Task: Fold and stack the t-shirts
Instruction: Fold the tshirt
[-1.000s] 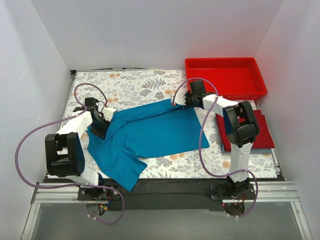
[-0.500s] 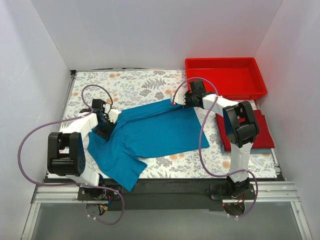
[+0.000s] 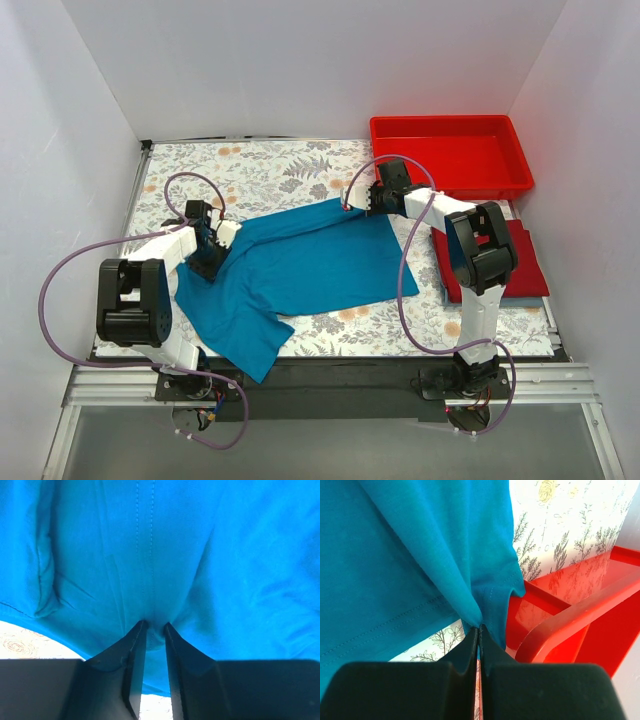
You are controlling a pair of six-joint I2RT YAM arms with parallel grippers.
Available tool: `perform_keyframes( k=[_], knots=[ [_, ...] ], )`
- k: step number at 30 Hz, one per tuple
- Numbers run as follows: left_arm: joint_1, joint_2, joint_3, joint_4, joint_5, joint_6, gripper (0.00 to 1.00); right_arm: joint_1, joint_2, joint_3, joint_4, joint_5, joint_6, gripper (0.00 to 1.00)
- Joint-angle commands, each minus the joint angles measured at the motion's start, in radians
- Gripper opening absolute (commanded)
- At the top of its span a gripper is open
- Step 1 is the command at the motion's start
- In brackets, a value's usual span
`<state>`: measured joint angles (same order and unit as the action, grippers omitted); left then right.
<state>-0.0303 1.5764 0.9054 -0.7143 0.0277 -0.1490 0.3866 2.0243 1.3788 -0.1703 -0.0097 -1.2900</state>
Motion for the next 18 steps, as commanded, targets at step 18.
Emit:
perform_keyframes(
  k=[18],
  knots=[
    [-0.002,-0.036,0.032,-0.014,-0.014,0.023,0.0,0.005,0.008,0.036,-0.017,0.005,-0.011,0.01]
  ],
)
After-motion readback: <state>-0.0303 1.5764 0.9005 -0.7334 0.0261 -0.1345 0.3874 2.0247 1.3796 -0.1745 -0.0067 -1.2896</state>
